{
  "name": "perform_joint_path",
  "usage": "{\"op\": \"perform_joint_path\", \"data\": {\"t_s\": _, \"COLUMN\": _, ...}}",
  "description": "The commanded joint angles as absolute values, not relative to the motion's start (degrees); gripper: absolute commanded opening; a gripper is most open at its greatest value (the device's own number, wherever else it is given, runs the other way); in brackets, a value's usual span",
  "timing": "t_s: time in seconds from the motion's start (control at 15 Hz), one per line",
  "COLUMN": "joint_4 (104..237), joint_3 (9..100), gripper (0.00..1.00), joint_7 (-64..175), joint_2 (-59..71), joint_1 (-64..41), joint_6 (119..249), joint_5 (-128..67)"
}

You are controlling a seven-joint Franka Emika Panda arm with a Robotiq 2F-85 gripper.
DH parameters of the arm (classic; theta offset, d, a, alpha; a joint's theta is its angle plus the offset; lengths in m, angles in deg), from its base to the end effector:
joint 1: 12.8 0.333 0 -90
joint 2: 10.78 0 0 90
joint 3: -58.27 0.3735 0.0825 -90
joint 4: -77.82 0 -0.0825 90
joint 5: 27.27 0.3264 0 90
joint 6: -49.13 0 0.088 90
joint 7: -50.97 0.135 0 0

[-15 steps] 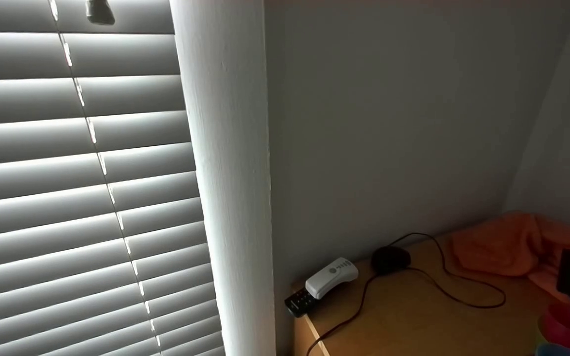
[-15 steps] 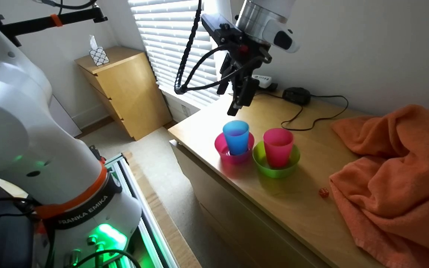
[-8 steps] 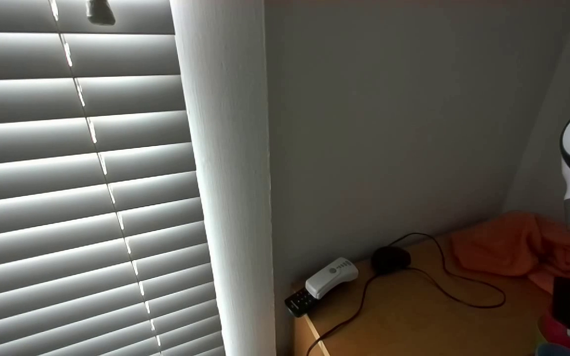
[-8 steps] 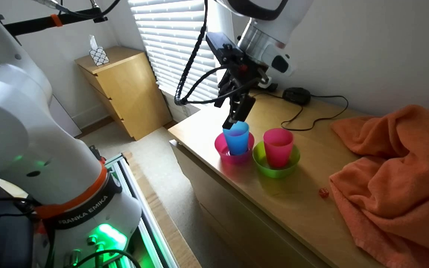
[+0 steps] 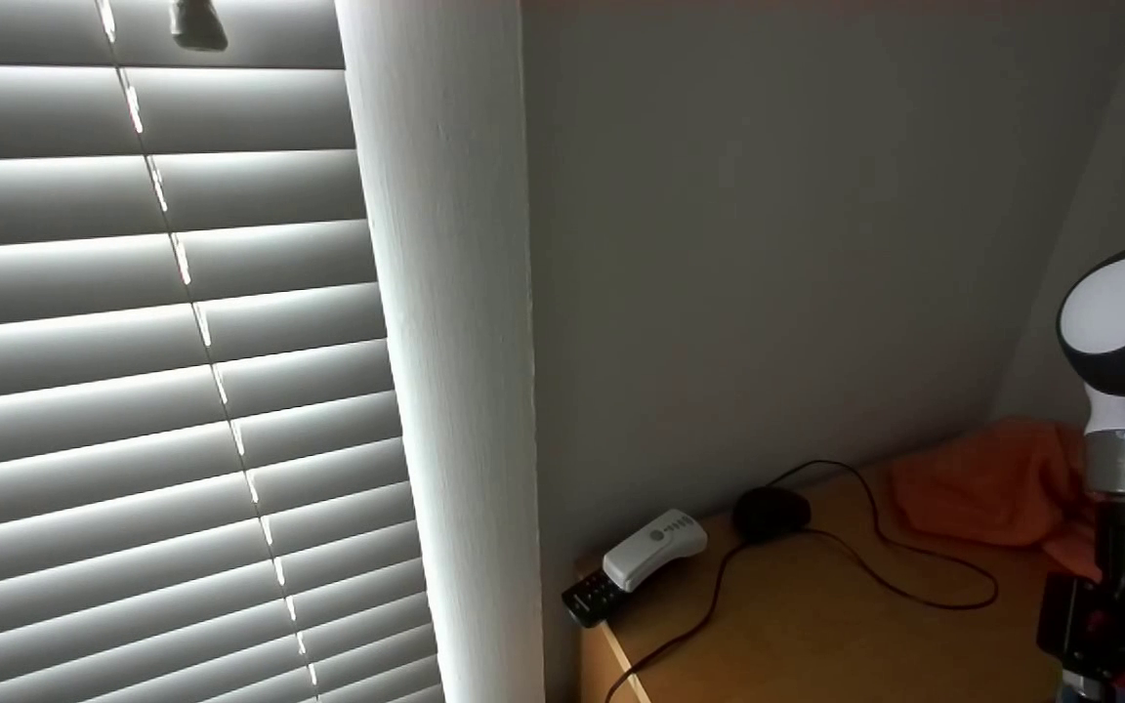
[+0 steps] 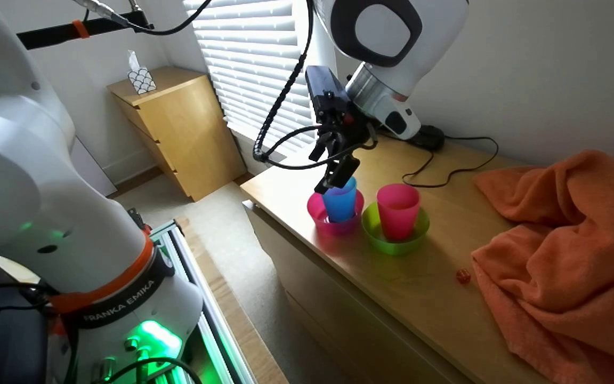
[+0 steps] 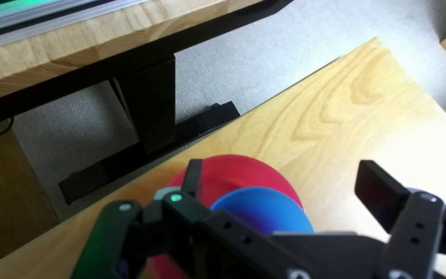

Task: Swap the pink cup and blue cup's positions

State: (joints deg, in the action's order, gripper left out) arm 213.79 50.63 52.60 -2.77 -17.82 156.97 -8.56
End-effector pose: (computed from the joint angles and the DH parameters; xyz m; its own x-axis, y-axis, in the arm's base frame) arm 0.3859 -0.0531 0.3180 0.7389 -0.3047 -0.6010 -0.4813 -0.8628 -0.1543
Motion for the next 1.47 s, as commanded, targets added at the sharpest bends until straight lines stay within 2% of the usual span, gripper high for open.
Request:
{"op": "perform_joint_path", "data": {"t_s": 0.0, "joint_4": 214.2, "joint_3": 51.3, "gripper": 1.0, "joint_7": 52.7, "joint_2": -3.2, "joint_1": -18.5, "joint_6": 161.7, "joint_5": -7.3}}
{"op": "perform_joint_path", "data": {"t_s": 0.33, "joint_4": 214.2, "joint_3": 51.8, "gripper": 0.99, "joint_7": 53.2, "joint_2": -3.1, "joint_1": -18.3, "joint_6": 165.6, "joint_5": -7.2}}
{"op": "perform_joint_path", "data": {"t_s": 0.47, "joint_4": 214.2, "joint_3": 52.1, "gripper": 0.74, "joint_7": 53.3, "joint_2": -3.0, "joint_1": -18.2, "joint_6": 166.1, "joint_5": -7.3}}
{"op": "perform_joint_path", "data": {"t_s": 0.53, "joint_4": 214.1, "joint_3": 52.2, "gripper": 0.7, "joint_7": 53.4, "joint_2": -2.9, "joint_1": -18.2, "joint_6": 166.1, "joint_5": -7.5}}
{"op": "perform_joint_path", "data": {"t_s": 0.93, "joint_4": 213.9, "joint_3": 52.6, "gripper": 0.21, "joint_7": 54.3, "joint_2": -2.5, "joint_1": -18.0, "joint_6": 165.6, "joint_5": -8.1}}
{"op": "perform_joint_path", "data": {"t_s": 1.13, "joint_4": 213.8, "joint_3": 52.7, "gripper": 0.01, "joint_7": 54.6, "joint_2": -2.2, "joint_1": -18.0, "joint_6": 165.5, "joint_5": -8.2}}
{"op": "perform_joint_path", "data": {"t_s": 1.2, "joint_4": 213.7, "joint_3": 52.8, "gripper": 0.08, "joint_7": 54.8, "joint_2": -2.2, "joint_1": -17.9, "joint_6": 165.5, "joint_5": -8.3}}
{"op": "perform_joint_path", "data": {"t_s": 1.27, "joint_4": 213.6, "joint_3": 52.9, "gripper": 0.35, "joint_7": 55.1, "joint_2": -2.2, "joint_1": -17.9, "joint_6": 165.6, "joint_5": -8.4}}
{"op": "perform_joint_path", "data": {"t_s": 1.4, "joint_4": 213.6, "joint_3": 52.9, "gripper": 0.35, "joint_7": 55.4, "joint_2": -2.2, "joint_1": -17.8, "joint_6": 165.6, "joint_5": -8.6}}
